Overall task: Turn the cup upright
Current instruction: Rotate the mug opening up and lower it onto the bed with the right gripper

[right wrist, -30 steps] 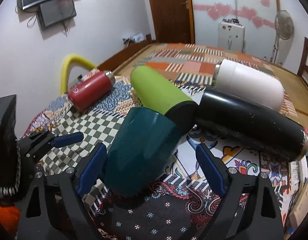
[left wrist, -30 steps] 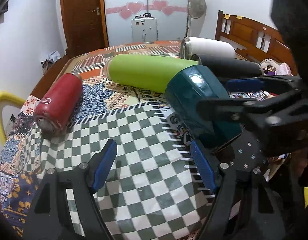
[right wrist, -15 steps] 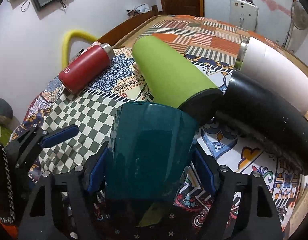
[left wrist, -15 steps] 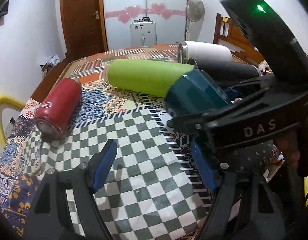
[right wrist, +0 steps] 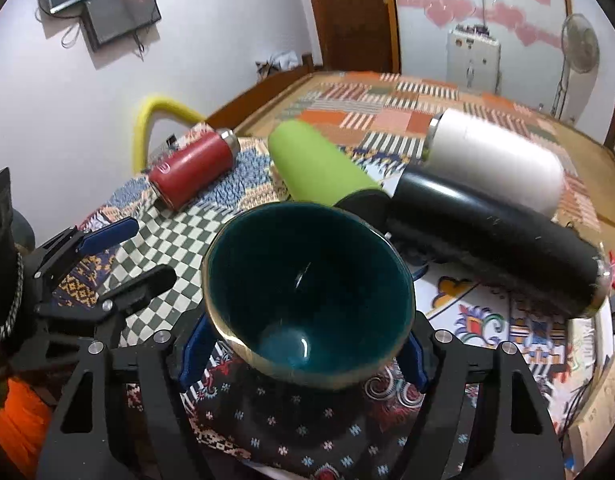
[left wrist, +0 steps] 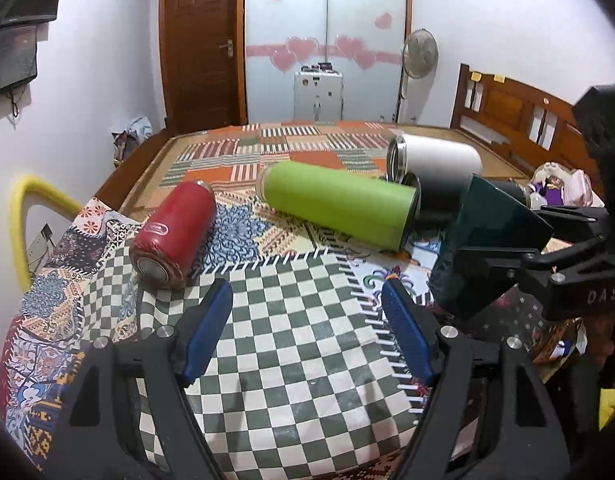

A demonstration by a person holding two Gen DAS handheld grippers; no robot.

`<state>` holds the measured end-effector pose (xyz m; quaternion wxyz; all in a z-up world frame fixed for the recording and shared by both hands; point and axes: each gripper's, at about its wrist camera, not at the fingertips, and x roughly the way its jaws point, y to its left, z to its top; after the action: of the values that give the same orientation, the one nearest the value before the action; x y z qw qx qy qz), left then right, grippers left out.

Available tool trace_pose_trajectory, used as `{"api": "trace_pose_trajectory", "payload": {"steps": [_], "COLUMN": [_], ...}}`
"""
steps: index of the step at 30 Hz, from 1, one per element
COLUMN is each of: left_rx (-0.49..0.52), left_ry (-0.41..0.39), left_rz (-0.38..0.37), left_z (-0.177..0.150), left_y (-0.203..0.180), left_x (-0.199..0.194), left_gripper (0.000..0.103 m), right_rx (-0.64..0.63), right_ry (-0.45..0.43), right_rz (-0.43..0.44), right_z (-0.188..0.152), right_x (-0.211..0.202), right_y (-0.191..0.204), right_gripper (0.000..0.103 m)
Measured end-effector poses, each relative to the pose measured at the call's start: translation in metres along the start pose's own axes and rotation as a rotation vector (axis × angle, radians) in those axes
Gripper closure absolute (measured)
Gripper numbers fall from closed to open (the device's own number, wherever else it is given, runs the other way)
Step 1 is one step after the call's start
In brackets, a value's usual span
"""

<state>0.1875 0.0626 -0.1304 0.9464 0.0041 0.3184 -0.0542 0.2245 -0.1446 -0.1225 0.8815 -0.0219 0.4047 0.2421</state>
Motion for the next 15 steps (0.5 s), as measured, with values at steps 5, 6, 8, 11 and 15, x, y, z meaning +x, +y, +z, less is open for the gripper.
{"api": "trace_pose_trajectory", "payload": {"steps": [5,6,8,11,15], "left_rx": [-0.010,-0.013,-0.016,-0.016,-0.011], "left_ry": [-0.026,-0.029,-0.030,-0.030,-0.039], "left_rz": [0.004,0.002,-0.001,-0.007,0.001], "left_z": [0.004,0.004,0.004,0.004,0.004], "left_y": [-0.003,-0.003,-0.004,-0.006,-0.009], "left_x": [-0.006,-0.006,-0.006,-0.005,-0.006], "left_gripper": [0.019,0.019,0.018,0.018,0.013], "right_rx": [-0.045,-0.048,-0.057,-0.063,-0.075], "right_ry": [-0.048,-0.051,-0.051,-0.046,-0.039], "right_rz": [-0.035,-0.036,-0.042,-0.047,-0.055], "right_z": [0.001,0.001,-0.002,-0.008,-0.017], "right_x": [-0.005,-0.005,-0.001,0.006,0.009], "right_y": [0.007,0.008,0.009,0.009,0.011], "right_gripper": [0.031,0.031,0.031,0.031,0.031]}}
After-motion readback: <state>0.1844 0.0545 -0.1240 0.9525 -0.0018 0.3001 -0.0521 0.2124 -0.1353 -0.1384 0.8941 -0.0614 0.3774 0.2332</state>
